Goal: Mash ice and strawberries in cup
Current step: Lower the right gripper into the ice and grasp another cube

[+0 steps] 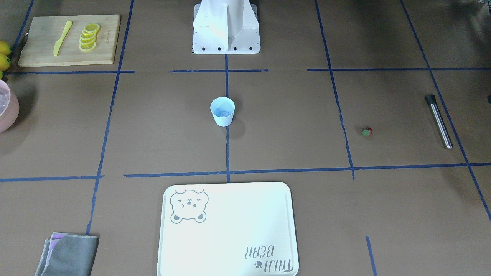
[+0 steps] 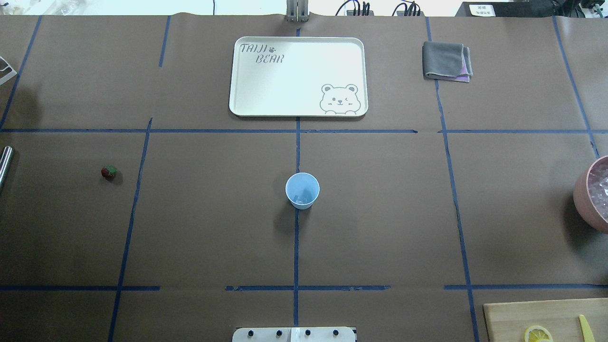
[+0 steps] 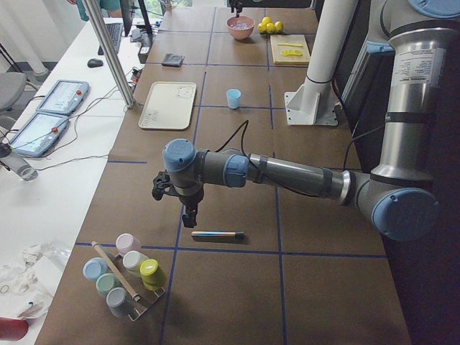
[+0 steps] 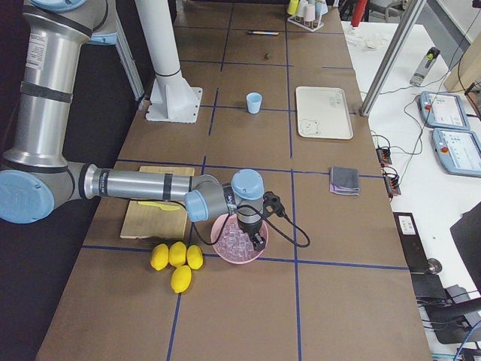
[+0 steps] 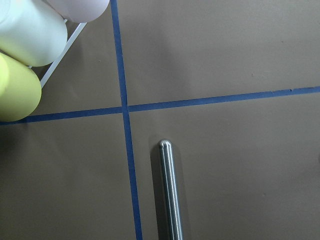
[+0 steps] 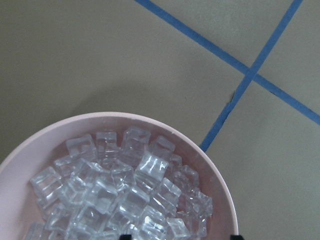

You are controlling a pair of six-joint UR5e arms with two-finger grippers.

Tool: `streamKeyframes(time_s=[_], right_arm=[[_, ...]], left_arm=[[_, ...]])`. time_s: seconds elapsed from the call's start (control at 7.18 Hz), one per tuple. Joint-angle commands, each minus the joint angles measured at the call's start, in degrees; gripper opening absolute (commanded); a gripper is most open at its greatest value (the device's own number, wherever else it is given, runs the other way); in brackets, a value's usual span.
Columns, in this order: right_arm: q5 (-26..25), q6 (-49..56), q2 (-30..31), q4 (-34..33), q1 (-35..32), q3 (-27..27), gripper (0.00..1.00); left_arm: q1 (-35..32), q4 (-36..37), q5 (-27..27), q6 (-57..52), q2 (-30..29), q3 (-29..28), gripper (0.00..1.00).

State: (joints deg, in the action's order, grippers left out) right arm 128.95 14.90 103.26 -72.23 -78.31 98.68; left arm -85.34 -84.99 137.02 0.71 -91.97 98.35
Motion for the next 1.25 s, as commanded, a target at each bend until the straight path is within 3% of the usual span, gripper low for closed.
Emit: streamKeyframes(time_s=[0.0, 0.14, 0.56, 1.11], right_arm=[[-0.3, 0.4, 0.1, -1.7, 2.4, 0.0, 0.69], [-0.8, 0.4, 0.1, -1.7, 3.8, -0.1, 0.69], [-0.9, 0.6, 0.2, -1.7, 3.8, -0.2, 0.53], [-1.5, 0.6, -0.3, -1.7, 4.1, -1.4, 0.51]], left_arm=[[0.0, 0.0, 0.0, -0.1, 0.0, 0.0, 1.00], [0.0, 0.0, 0.0, -0.1, -0.1, 0.0, 1.00], [0.0, 0.0, 0.0, -0.1, -0.1, 0.0, 1.00], [-0.1, 0.0, 0.0, -0.1, 0.0, 0.0, 1.00]])
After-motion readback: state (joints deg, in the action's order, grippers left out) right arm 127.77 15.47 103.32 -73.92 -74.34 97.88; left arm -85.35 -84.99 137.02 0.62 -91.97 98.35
